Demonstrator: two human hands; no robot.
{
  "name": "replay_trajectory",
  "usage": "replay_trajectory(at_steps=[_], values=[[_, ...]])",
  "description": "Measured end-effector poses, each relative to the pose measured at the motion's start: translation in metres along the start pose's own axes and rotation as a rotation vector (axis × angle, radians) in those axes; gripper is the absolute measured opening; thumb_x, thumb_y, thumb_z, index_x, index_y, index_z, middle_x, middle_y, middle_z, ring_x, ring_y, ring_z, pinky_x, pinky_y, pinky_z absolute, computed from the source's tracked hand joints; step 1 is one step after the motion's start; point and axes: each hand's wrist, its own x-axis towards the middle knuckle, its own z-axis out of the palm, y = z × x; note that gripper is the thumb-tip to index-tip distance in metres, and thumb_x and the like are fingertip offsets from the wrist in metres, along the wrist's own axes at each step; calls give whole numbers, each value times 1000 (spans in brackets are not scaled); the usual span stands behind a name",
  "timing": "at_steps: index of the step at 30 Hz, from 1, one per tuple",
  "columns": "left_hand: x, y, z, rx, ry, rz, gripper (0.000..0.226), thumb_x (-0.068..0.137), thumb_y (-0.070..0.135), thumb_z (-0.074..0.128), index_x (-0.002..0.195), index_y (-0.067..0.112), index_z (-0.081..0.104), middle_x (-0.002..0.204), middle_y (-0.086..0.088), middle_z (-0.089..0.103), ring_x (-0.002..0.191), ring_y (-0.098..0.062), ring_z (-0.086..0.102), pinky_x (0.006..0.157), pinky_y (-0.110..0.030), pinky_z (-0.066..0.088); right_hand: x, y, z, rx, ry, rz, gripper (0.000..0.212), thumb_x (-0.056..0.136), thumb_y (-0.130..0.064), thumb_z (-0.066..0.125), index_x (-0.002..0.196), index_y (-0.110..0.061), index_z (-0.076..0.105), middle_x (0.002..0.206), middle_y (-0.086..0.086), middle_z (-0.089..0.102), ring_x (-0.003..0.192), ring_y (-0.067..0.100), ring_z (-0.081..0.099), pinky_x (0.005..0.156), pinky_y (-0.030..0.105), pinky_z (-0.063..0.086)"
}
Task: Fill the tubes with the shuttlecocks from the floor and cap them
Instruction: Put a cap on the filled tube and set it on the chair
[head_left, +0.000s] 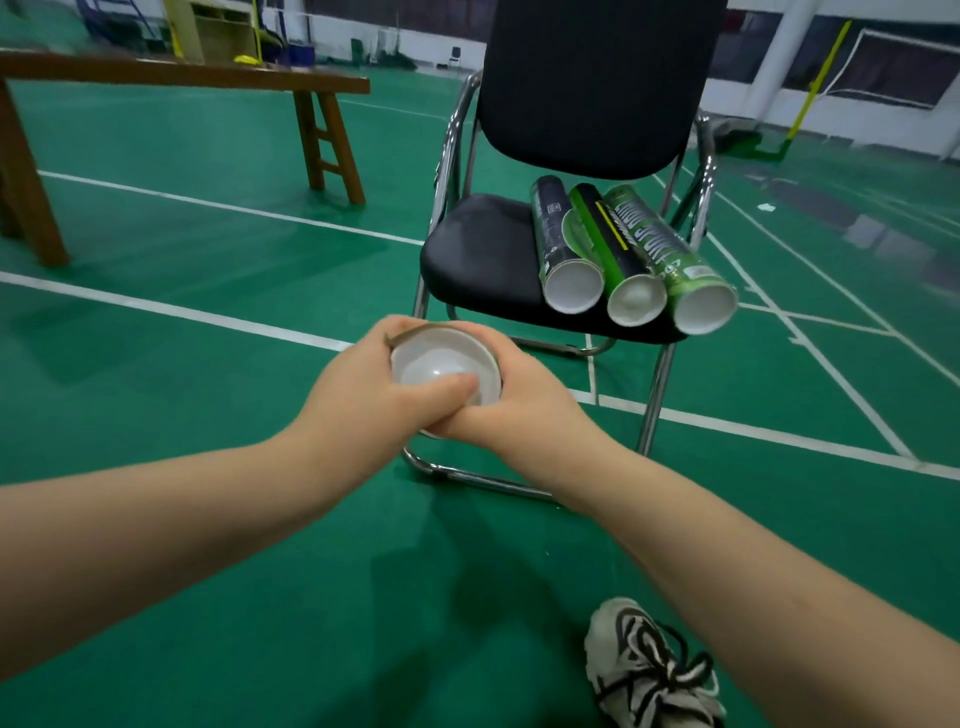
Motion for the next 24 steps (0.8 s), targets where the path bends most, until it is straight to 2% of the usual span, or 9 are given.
replay_trajectory(at_steps=[3, 6, 8, 10, 12, 14, 17, 20, 24], values=[[2, 17, -3, 52, 45, 111, 42, 55, 34, 67, 95, 29, 59, 86, 17, 64, 77, 6, 58, 67, -11, 48, 1, -6, -1, 32, 62, -120, 60, 56, -19, 76, 108, -39, 54, 102, -15, 65, 95, 4, 62, 82, 19, 52], [17, 27, 3, 94, 45, 206, 39, 66, 25, 77, 100, 29, 58, 88, 18, 62, 76, 12, 56, 64, -4, 42, 11, -6, -11, 89, 125, -172, 63, 58, -16, 75, 115, -33, 52, 110, -8, 64, 101, 11, 62, 85, 25, 53], [27, 29, 12, 105, 51, 226, 37, 70, 18, 75, 100, 29, 57, 87, 18, 61, 74, 14, 54, 64, -4, 43, 17, -4, -20, 80, 137, -180, 64, 62, -12, 77, 117, -28, 50, 107, -8, 63, 99, 10, 62, 85, 25, 53], [35, 26, 19, 96, 66, 225, 40, 66, 25, 77, 100, 29, 57, 86, 18, 61, 73, 14, 54, 64, -6, 45, 23, -3, -28, 35, 131, -192, 61, 66, -7, 79, 115, -29, 50, 100, -15, 61, 92, 4, 60, 82, 19, 52], [39, 25, 23, 74, 102, 222, 43, 59, 33, 69, 100, 30, 57, 88, 17, 62, 76, 10, 56, 69, -11, 48, 29, -1, -31, 16, 124, -207, 60, 67, -5, 78, 114, -30, 50, 99, -17, 60, 94, 5, 60, 82, 18, 51], [44, 25, 23, 69, 148, 239, 45, 58, 34, 64, 103, 30, 57, 91, 17, 62, 80, 6, 57, 72, -14, 48, 36, 0, -32, 26, 126, -234, 61, 63, -8, 78, 114, -30, 51, 101, -15, 61, 97, 9, 60, 83, 22, 52], [54, 29, 23, 90, 182, 310, 45, 61, 34, 63, 105, 31, 54, 94, 19, 59, 86, 6, 55, 68, -6, 45, 48, -1, -31, 63, 159, -285, 61, 58, -16, 74, 111, -33, 51, 105, -13, 62, 101, 11, 61, 87, 29, 53], [71, 36, 23, 93, 166, 423, 43, 64, 31, 65, 105, 30, 53, 97, 21, 57, 88, 8, 55, 70, -3, 42, 60, -6, -39, 48, 234, -348, 58, 57, -18, 75, 103, -42, 49, 108, -13, 61, 103, 10, 60, 90, 34, 52], [105, 40, 32, 91, 94, 549, 47, 61, 39, 64, 105, 28, 55, 103, 20, 59, 95, 8, 55, 82, -10, 44, 78, -5, -58, -85, 330, -395, 61, 61, -18, 79, 110, -34, 47, 115, -7, 59, 105, 9, 57, 90, 28, 49]])
